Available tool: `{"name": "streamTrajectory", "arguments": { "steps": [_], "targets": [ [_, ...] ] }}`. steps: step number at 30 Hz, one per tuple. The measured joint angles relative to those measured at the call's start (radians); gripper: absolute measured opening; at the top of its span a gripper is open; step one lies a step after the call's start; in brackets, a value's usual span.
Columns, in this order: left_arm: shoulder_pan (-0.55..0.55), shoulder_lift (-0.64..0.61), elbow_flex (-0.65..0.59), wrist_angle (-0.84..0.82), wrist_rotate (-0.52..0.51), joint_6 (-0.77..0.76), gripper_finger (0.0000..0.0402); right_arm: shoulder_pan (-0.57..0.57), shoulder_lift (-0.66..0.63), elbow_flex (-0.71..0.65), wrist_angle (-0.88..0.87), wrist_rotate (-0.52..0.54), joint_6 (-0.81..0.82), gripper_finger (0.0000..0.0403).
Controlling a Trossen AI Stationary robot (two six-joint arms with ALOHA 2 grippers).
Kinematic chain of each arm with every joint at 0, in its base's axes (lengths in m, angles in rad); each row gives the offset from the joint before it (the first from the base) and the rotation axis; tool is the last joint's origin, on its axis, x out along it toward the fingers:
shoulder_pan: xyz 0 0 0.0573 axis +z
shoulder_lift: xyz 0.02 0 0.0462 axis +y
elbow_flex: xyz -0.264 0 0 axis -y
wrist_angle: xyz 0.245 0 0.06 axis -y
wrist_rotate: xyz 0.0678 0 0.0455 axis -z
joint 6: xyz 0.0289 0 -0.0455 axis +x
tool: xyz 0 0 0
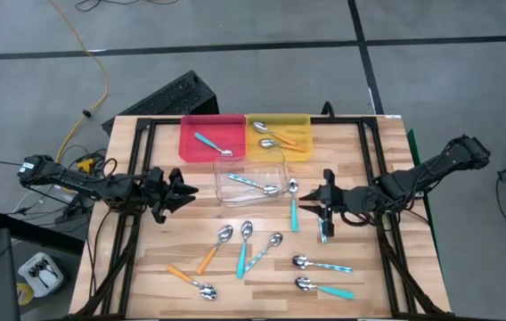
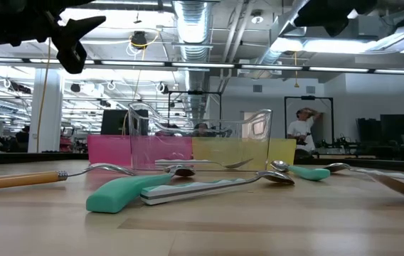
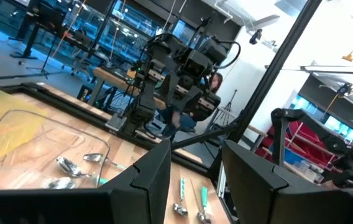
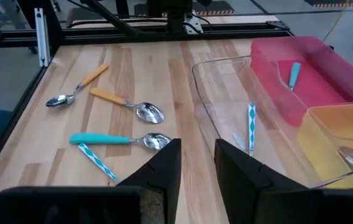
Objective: Sort silverware by color (type)
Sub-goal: Put the green patterned spoon into the transparent bin
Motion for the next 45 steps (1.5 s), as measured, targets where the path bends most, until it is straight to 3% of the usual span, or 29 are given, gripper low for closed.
{"name": "streamTrajectory", "arguments": {
  "steps": [19,29,32,45],
  "targets": [
    [0.0,-0.001,0.0,-0.013,-0.007,-0.033,0.013,0.0,0.0,0.001,-0.007,0.001,0.0,0.012],
    [0.0,-0.001,0.0,-0.013,-0.007,-0.051,0.013,0.0,0.0,0.002,-0.132,0.002,-0.001,0.012],
    [0.0,-0.001,0.0,-0.011,-0.007,-0.056,0.013,0.0,0.0,0.002,-0.121,0.001,0.077,0.012],
    [0.0,-0.001,0.0,-0.01,-0.006,-0.056,0.013,0.0,0.015,0.002,-0.031,-0.101,0.076,0.012]
  ]
}}
